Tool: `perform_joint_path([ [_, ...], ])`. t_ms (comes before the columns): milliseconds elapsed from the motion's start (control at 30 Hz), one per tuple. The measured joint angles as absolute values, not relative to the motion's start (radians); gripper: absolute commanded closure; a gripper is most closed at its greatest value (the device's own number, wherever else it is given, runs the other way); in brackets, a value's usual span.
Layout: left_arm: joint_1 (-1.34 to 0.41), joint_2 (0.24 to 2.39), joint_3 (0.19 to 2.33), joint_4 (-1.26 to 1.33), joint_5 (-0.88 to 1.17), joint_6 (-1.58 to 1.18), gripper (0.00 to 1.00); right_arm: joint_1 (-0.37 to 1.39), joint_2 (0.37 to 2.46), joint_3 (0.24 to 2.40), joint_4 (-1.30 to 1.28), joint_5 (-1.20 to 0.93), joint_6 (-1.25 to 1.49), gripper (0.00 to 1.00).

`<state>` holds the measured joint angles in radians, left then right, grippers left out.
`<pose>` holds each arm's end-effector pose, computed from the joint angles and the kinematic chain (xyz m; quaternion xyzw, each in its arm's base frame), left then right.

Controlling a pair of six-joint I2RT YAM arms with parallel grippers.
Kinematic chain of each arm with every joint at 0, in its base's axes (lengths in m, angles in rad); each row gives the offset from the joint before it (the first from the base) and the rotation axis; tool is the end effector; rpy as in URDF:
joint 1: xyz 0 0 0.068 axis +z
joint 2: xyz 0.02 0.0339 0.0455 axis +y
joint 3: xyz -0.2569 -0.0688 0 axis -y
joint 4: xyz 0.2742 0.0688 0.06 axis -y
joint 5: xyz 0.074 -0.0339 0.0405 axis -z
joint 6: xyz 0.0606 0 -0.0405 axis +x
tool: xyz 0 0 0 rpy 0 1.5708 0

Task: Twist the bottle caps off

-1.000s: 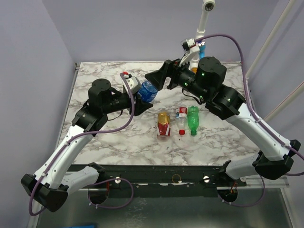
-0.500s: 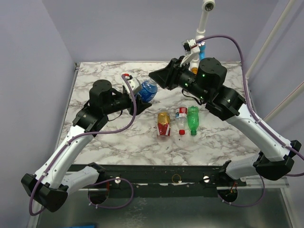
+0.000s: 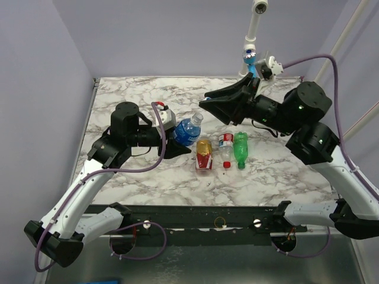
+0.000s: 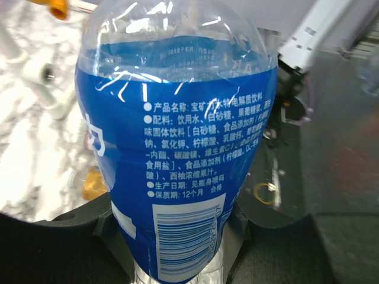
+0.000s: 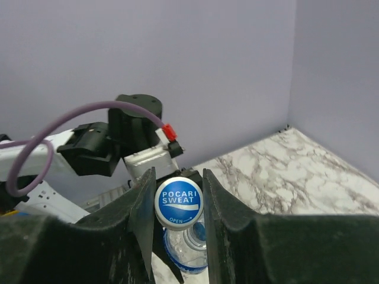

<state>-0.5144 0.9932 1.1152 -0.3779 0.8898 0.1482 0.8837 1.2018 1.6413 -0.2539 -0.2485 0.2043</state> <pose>0.1972 -0.1655 0.3933 0.4811 0.5901 -0.4354 0.4804 0.1663 0.2262 0.5486 -0.3010 0.5656 0.4630 0.6125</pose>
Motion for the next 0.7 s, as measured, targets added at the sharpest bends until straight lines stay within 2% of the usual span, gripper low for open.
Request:
perform_joint_path([
  [133,-0.514,0.993,1.115,-0.435,0.968,0.148,0.84,0.884,1.165,1.650,-0.241,-0.289,0.164,0.96],
  [267,-0.514,0.988,1.114,-0.463,0.965,0.177,0.85,0.884,1.131,1.588,-0.250,-0.263,0.155,0.96],
  [700,-0.514,0.935,1.052,-0.459,0.860,0.221,0.86,0.884,1.040,0.908,-0.464,0.047,0.361,1.00],
])
